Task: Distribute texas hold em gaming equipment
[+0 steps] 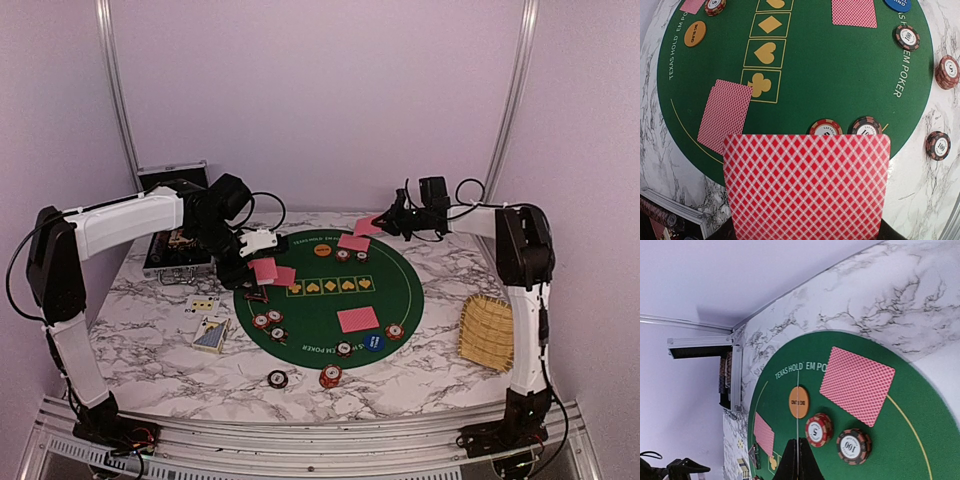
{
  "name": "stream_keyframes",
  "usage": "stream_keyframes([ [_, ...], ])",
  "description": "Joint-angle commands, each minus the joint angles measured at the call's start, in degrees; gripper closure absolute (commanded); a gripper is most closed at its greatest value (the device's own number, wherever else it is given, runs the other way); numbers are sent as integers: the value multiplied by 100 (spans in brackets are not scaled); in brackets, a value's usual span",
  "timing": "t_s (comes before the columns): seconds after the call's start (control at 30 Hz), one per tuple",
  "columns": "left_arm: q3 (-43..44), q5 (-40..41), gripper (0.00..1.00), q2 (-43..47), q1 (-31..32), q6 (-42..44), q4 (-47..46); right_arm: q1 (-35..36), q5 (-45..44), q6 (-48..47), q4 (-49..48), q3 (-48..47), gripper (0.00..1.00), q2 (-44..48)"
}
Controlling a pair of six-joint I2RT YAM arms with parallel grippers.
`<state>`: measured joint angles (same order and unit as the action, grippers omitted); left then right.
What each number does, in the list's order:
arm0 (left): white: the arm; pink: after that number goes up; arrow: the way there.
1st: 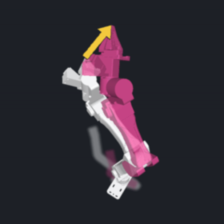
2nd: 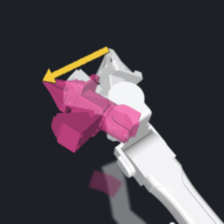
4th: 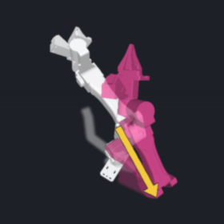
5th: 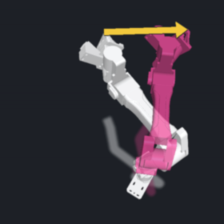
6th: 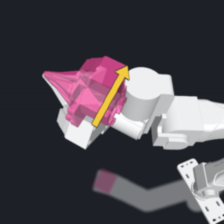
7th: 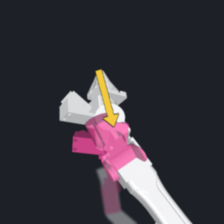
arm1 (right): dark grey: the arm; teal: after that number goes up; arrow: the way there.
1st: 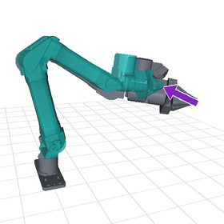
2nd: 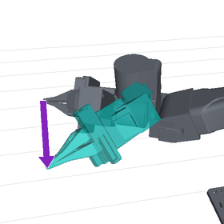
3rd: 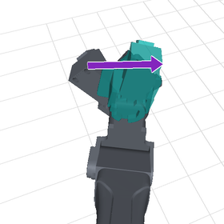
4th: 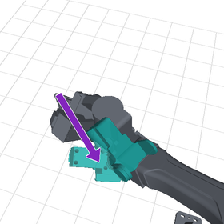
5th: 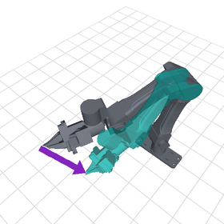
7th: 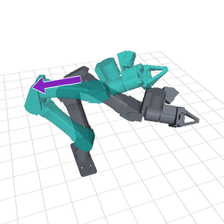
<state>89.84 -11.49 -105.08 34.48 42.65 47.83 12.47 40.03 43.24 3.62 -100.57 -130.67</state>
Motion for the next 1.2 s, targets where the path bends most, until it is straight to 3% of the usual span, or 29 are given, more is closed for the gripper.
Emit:
stream_keyframes([
  [0.0,24,-83,100,163,-29,24,-11,10,-250,-111,261,-438,99,-457],
  [0.33,25,-86,100,167,-29,33,-10,13,-382,-52,483,-1283,96,-1091],
  [0.8,31,-107,100,178,-29,33,-1,10,-385,34,503,-1739,91,-1664],
  [1.0,25,-113,100,194,-29,32,-2,28,-833,-391,1122,-1862,65,-1595],
  [1.17,24,-131,100,207,-29,41,-2,28,-1164,-696,1523,-1769,50,-1343],
])
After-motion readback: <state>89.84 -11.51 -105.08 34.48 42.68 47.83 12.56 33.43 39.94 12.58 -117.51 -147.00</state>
